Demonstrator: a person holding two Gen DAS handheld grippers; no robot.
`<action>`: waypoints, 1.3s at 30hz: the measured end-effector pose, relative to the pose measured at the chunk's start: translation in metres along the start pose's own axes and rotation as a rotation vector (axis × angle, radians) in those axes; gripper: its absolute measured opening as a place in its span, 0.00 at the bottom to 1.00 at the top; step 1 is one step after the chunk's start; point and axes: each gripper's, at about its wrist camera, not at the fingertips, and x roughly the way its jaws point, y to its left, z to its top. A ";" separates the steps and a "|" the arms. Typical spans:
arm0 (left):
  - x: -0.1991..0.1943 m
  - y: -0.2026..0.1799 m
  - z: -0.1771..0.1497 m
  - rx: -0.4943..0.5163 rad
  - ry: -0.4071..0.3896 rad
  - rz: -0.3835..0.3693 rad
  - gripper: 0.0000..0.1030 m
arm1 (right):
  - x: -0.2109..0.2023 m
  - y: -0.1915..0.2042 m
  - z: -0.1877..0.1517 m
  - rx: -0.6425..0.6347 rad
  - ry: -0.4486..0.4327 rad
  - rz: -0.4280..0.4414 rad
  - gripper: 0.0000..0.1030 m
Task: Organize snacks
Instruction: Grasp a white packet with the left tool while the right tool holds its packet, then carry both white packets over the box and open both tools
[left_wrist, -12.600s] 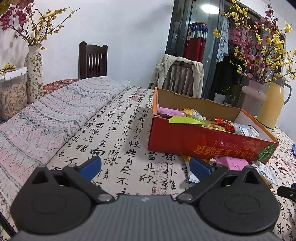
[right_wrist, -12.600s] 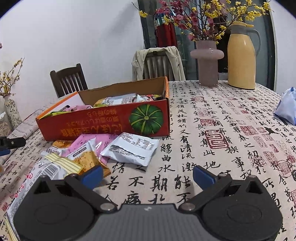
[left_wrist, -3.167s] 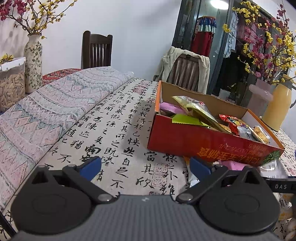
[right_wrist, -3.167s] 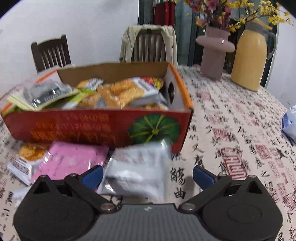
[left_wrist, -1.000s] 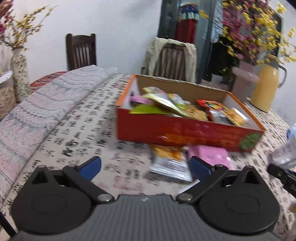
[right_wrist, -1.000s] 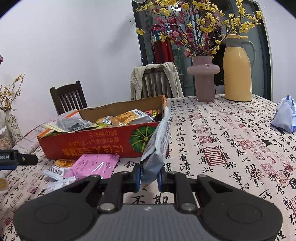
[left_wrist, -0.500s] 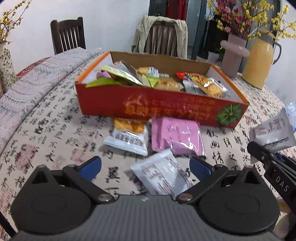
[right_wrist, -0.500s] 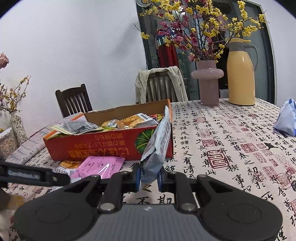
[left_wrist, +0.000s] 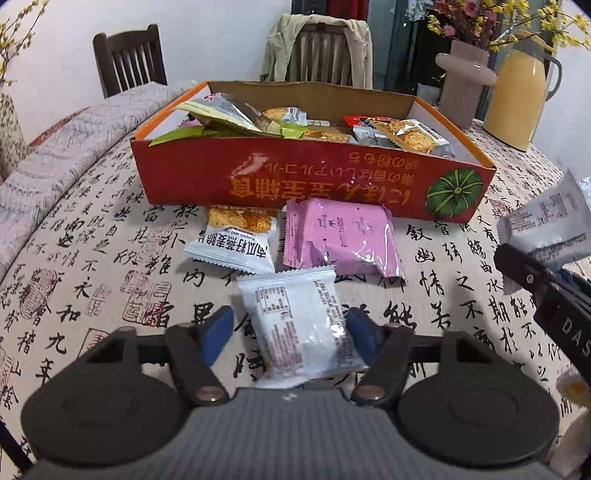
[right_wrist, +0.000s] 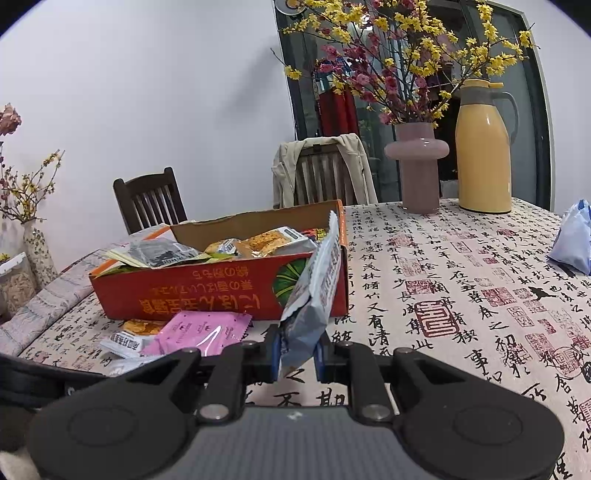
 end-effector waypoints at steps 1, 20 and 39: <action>-0.001 0.000 0.000 0.003 -0.005 -0.003 0.49 | 0.000 0.000 0.000 0.000 0.000 -0.001 0.17; -0.035 0.016 0.013 0.013 -0.134 -0.086 0.41 | -0.005 0.010 -0.001 -0.059 -0.025 -0.038 0.17; -0.069 0.032 0.103 -0.012 -0.367 -0.118 0.41 | 0.003 0.042 0.073 -0.126 -0.146 -0.026 0.17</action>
